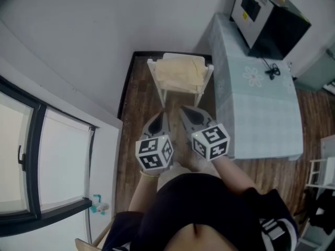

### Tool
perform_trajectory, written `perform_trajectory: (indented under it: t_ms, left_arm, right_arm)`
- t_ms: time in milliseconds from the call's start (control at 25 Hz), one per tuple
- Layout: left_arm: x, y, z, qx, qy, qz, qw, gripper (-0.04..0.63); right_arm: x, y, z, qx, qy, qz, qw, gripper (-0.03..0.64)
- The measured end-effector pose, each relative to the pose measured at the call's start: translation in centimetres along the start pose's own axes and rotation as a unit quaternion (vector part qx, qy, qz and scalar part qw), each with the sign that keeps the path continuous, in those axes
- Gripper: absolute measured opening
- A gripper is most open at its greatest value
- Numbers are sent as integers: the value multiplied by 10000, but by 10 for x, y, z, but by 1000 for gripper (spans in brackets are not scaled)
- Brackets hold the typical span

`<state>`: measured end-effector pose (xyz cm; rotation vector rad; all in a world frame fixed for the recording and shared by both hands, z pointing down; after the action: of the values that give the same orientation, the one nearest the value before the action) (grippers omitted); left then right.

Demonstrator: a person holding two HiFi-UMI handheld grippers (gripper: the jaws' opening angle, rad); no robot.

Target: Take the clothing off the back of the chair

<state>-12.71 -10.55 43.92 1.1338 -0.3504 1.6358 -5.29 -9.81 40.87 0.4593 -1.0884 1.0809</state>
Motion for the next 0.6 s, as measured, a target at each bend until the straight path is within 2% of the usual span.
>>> perform_trajectory:
  t_ms: [600]
  left_arm:
    - [-18,35,37,241,200,150,9994,-3]
  right_arm:
    - [-6,-25,32,595,54,177,9981,12]
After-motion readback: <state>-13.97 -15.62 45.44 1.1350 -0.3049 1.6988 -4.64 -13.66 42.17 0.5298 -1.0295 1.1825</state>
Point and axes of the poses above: the fingertips, and each gripper's own axes: z forward along the fingers, y to its left, x out of its underside, the point moved 1 cm from there along -z, backward along the fingers, and after that the axes turned 10 degrees about y, right-handed, at the moved point
